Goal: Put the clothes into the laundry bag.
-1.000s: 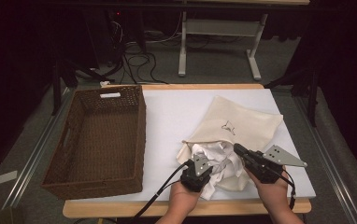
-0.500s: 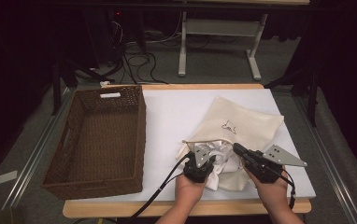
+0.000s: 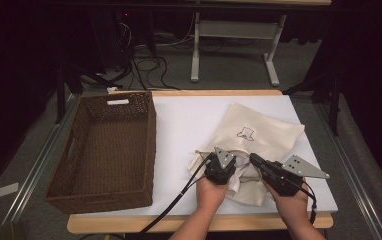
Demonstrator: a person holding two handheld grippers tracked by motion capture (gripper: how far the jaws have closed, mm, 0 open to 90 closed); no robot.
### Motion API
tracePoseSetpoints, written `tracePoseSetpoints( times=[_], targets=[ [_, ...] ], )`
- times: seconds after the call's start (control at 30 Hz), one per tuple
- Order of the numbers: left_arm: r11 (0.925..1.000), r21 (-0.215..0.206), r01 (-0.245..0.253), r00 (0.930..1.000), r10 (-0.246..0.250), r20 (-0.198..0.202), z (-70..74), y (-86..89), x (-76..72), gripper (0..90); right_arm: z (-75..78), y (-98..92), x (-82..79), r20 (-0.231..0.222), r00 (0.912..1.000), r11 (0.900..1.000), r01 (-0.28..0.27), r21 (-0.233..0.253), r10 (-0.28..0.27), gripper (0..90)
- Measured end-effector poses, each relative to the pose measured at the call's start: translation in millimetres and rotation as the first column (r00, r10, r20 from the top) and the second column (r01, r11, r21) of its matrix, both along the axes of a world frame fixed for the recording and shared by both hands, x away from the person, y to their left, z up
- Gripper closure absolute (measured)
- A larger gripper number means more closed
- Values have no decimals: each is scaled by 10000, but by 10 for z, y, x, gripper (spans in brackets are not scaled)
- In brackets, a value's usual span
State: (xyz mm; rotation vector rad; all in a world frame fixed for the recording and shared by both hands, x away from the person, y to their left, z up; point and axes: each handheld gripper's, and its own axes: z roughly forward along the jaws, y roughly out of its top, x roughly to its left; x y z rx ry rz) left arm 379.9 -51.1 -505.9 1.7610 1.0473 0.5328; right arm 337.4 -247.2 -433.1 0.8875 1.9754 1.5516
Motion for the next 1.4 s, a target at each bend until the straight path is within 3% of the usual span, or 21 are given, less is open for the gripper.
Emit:
tracePoseSetpoints(
  times=[0.07,0.17,0.23,0.37,0.43,0.57,0.63,0.67,0.7,0.73,0.83,1.0,1.1,1.27,1.4],
  targets=[
    [9996,-88,265,9995,-263,169,26,68,-87,518,-2,-6,-2,-8,10000,10000,25,-19,-25,896],
    [9979,-306,579,9977,-568,365,66,181,-229,400,-8,-1,-3,-56,10000,10000,38,-5,-38,895],
    [9974,-194,698,9972,-693,267,68,245,-316,358,-6,6,-7,-20,10000,10000,30,-63,-30,895],
    [9941,82,1077,9937,-1075,-303,-12,315,-449,325,-3,10,-13,-2,10000,10000,32,-82,-32,896],
    [9892,353,1423,9885,-1402,-566,-65,306,-471,331,-6,14,-11,-9,10000,9999,89,-80,-89,896],
    [9785,781,1907,9738,-1786,-1406,-152,221,-426,435,-17,12,-2,-61,10000,10000,73,-63,-74,896],
    [9753,859,2033,9704,-1890,-1506,-152,208,-414,560,-20,12,-7,-82,9999,9999,84,-60,-85,896],
    [9744,829,2089,9689,-1947,-1526,-151,208,-411,701,-22,8,-3,-45,10000,10000,53,-84,-54,895],
    [9763,804,2010,9699,-1868,-1564,-152,207,-407,701,-22,8,-3,-45,10000,10000,53,-84,-54,895],
    [9763,785,2017,9689,-1871,-1620,-151,211,-402,770,-23,7,-2,-65,10000,10000,58,-77,-58,896],
    [9784,839,1891,9740,-1760,-1425,-133,216,-401,829,-27,5,-4,-90,9999,9999,70,-89,-71,896],
    [9862,700,1497,9872,-1451,-665,-34,245,-378,838,-20,0,-10,-62,9999,9999,84,-89,-84,896],
    [9920,395,1195,9928,-1190,-153,102,291,-343,839,-24,0,-14,-95,9999,9999,124,-89,-124,896],
    [9947,336,973,9951,-978,121,167,328,-315,839,-26,2,-13,-102,9999,9999,113,-76,-114,896],
    [9957,289,876,9954,-886,377,157,253,-279,836,-26,11,-16,-79,9999,9999,112,-105,-113,896]
  ],
)
